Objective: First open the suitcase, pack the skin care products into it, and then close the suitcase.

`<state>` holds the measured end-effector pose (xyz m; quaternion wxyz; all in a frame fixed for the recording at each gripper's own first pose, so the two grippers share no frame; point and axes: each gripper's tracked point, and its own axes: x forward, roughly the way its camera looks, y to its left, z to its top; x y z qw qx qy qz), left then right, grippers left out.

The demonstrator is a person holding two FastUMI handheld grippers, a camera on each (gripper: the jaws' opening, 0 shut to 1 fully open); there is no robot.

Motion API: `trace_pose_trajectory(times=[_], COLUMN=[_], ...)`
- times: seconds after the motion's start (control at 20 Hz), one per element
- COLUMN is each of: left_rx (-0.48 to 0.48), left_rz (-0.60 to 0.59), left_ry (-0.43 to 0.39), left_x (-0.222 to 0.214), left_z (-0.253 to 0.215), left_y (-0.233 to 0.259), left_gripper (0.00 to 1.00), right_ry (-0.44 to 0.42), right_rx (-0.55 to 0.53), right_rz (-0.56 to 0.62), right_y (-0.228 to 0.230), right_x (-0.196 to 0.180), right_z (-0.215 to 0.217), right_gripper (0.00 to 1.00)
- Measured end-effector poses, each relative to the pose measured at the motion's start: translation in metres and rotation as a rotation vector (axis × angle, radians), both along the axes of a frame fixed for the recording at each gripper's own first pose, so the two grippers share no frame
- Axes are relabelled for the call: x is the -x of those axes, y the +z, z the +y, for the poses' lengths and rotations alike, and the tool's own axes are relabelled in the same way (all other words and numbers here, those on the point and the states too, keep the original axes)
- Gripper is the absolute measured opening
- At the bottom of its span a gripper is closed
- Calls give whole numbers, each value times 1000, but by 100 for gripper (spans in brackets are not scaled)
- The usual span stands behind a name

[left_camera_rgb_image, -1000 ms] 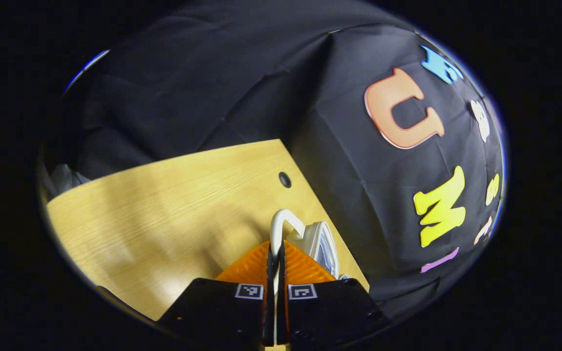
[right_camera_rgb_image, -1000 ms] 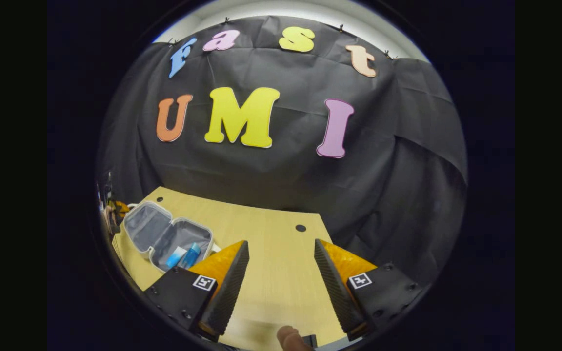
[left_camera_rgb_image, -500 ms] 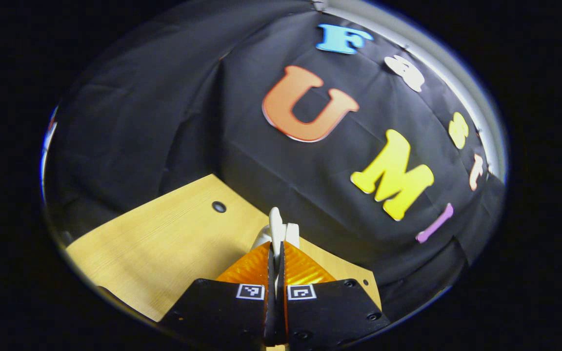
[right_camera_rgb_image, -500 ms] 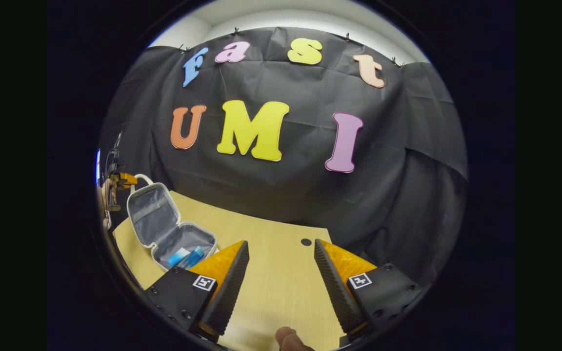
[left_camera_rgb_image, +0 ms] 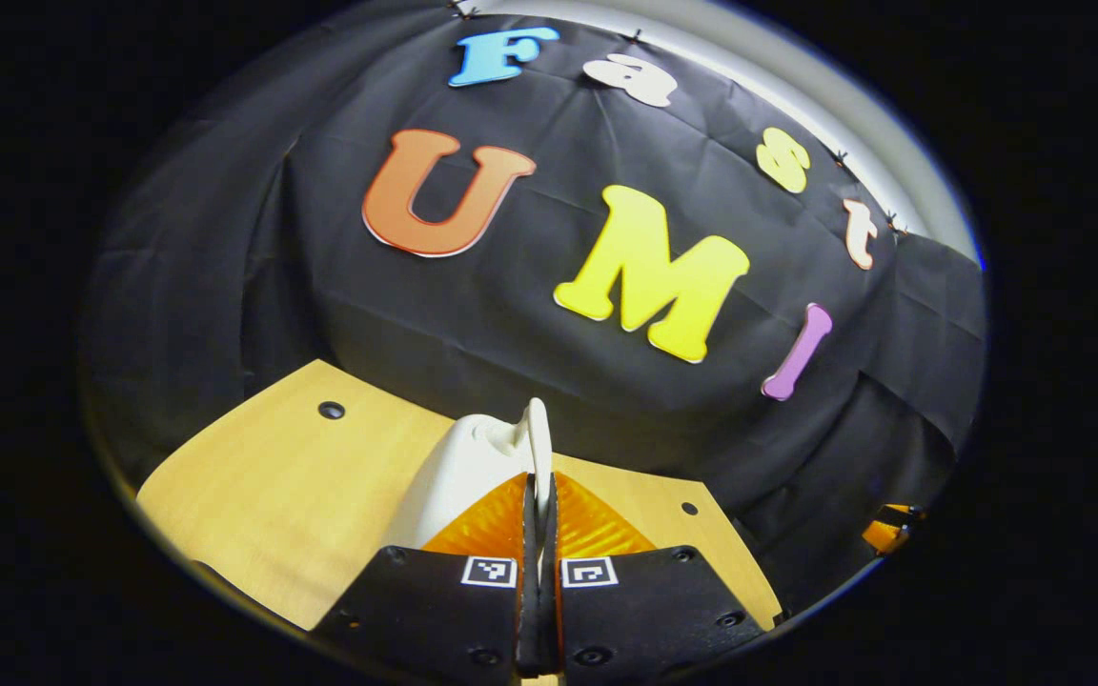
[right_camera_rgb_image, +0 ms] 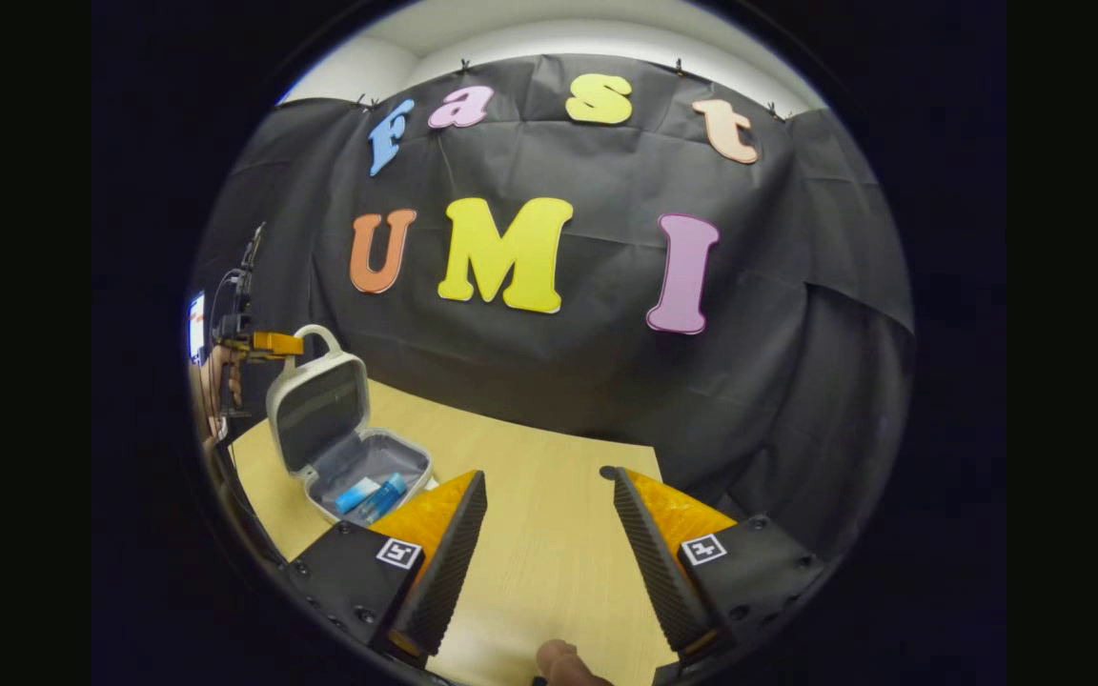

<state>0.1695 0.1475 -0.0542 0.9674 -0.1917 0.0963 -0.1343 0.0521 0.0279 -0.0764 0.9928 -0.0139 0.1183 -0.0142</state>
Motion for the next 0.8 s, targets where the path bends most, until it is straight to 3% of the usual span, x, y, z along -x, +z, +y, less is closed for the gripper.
trace_pose_trajectory(times=[0.15, 0.4, 0.8], left_rx=[-38, -203, -444], left_rz=[23, 136, 285], left_ry=[-58, -196, -260], left_x=[0, -5, -4], left_z=[-53, -148, -210], left_y=[-15, -73, -154], left_gripper=[3, 3, 4], right_ry=[3, -5, -25], right_rx=[-4, -30, -55], right_rz=[14, 31, 59], right_y=[-10, -18, -33], right_x=[1, 2, 9], right_z=[-9, -24, -52], right_gripper=[80, 80, 80])
